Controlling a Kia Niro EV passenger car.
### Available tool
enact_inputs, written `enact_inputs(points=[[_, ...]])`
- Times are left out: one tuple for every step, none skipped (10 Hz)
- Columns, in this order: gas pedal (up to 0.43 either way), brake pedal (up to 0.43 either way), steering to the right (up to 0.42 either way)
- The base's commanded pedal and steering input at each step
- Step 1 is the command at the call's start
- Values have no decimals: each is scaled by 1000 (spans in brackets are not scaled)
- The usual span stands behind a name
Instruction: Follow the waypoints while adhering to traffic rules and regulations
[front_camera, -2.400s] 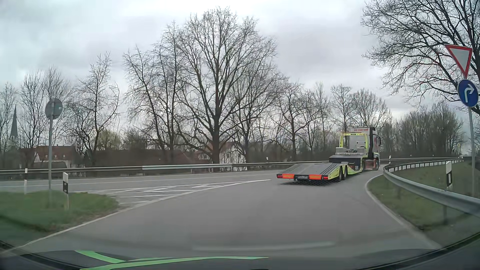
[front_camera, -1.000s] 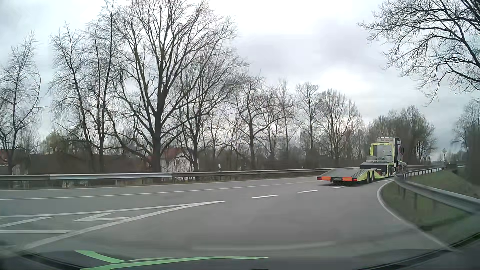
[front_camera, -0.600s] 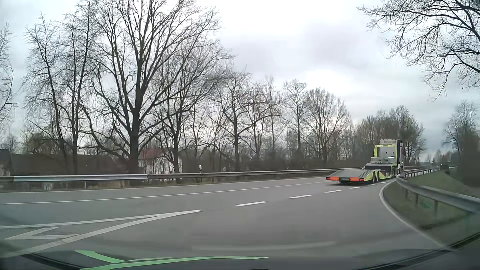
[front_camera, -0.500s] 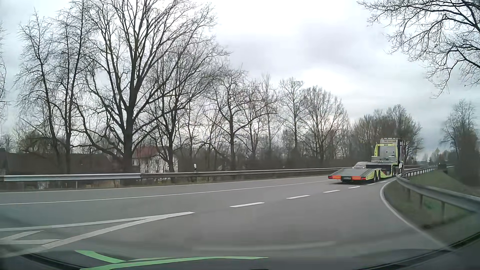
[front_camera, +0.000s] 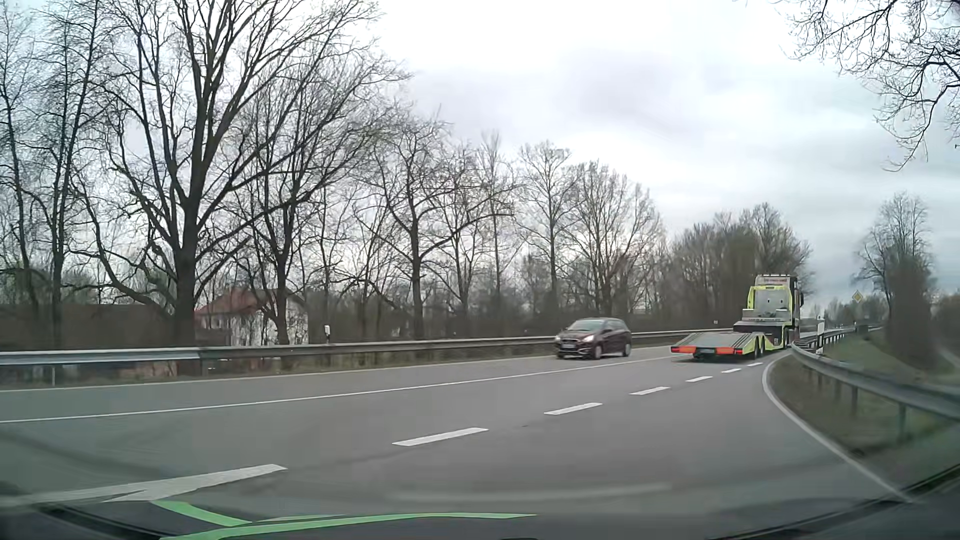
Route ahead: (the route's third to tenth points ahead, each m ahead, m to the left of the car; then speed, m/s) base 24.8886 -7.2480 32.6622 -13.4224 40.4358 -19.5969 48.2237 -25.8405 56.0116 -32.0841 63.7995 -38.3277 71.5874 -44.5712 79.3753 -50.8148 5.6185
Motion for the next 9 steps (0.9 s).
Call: enact_inputs(points=[[189, 0, 144], [220, 0, 150], [220, 0, 156], [220, 0, 160], [220, 0, 160], [228, 0, 160], [228, 0, 159], [240, 0, 159], [248, 0, 157]])
